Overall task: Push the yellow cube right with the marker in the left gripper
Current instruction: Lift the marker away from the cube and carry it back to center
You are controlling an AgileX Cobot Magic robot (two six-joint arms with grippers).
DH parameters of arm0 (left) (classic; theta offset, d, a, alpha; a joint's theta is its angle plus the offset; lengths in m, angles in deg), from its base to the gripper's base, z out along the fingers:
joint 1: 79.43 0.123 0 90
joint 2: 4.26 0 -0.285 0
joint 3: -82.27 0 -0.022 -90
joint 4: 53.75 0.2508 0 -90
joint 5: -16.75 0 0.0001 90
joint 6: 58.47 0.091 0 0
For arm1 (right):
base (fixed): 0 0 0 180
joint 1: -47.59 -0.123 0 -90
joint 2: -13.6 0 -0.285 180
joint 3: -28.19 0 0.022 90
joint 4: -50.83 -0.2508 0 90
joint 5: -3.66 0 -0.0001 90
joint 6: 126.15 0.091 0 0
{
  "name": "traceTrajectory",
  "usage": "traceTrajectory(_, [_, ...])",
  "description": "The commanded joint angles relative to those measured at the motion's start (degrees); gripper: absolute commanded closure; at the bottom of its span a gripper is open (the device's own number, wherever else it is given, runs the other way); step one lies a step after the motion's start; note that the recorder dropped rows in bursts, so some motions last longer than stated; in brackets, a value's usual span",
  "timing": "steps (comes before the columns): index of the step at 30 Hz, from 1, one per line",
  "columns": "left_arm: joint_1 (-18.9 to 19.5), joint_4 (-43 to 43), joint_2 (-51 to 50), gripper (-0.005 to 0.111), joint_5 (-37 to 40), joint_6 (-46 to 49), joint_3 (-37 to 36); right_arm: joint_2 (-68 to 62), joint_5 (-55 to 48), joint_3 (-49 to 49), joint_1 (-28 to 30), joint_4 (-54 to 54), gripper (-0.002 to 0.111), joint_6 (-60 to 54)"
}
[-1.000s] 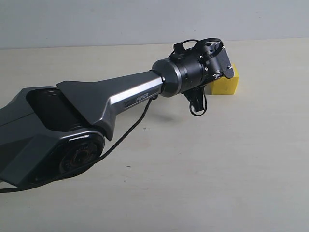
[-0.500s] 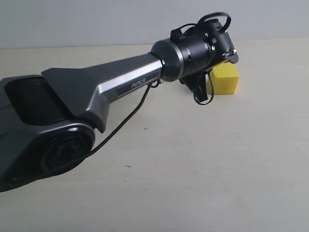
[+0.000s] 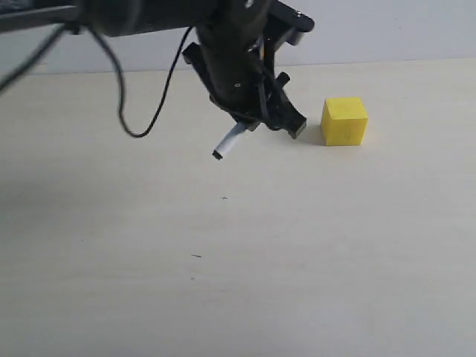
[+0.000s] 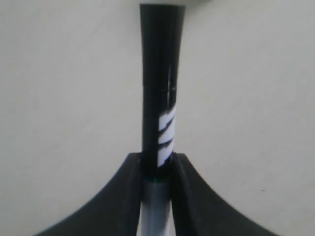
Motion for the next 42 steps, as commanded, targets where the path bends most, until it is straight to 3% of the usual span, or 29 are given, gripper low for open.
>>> traceTrajectory(1, [-0.33, 0.82, 17.19, 0.107, -23.56, -14.55, -27.13, 0.34, 0.21, 0.25, 0.16, 0.19, 0.108, -0.23])
traceTrajectory(4, [-0.76, 0.98, 23.82, 0.107, -31.37, -12.53, -40.57, 0.34, 0.21, 0.25, 0.16, 0.19, 0.108, -0.23])
traceTrajectory(8, [-0.76, -0.24, 27.51, 0.107, -32.06, -14.56, -45.50, 0.34, 0.21, 0.25, 0.16, 0.19, 0.108, -0.23])
traceTrajectory(11, [-0.35, -3.42, 26.78, 0.107, -31.96, -23.28, -44.43, 0.34, 0.21, 0.25, 0.16, 0.19, 0.108, -0.23])
traceTrajectory(18, [0.42, -5.90, 17.22, 0.107, -26.27, -30.67, -35.71, 0.34, 0.21, 0.25, 0.16, 0.19, 0.108, -0.23])
traceTrajectory(23, [0.63, -6.66, 10.35, 0.107, -18.66, -25.20, -29.22, 0.34, 0.21, 0.25, 0.16, 0.19, 0.108, -0.23])
traceTrajectory(26, [1.41, -8.34, 7.98, 0.107, -18.28, -25.56, -26.57, 0.34, 0.21, 0.25, 0.16, 0.19, 0.108, -0.23])
traceTrajectory(30, [5.30, -18.96, 4.22, 0.107, -15.06, -28.98, -23.16, 0.34, 0.21, 0.25, 0.16, 0.19, 0.108, -0.23])
traceTrajectory(33, [7.53, -20.39, 1.71, 0.107, -12.06, -28.04, -22.10, 0.34, 0.21, 0.25, 0.16, 0.19, 0.108, -0.23])
traceTrajectory(42, [8.19, -21.90, -0.62, 0.107, -18.19, -27.53, -22.10, 0.34, 0.21, 0.25, 0.16, 0.19, 0.108, -0.23])
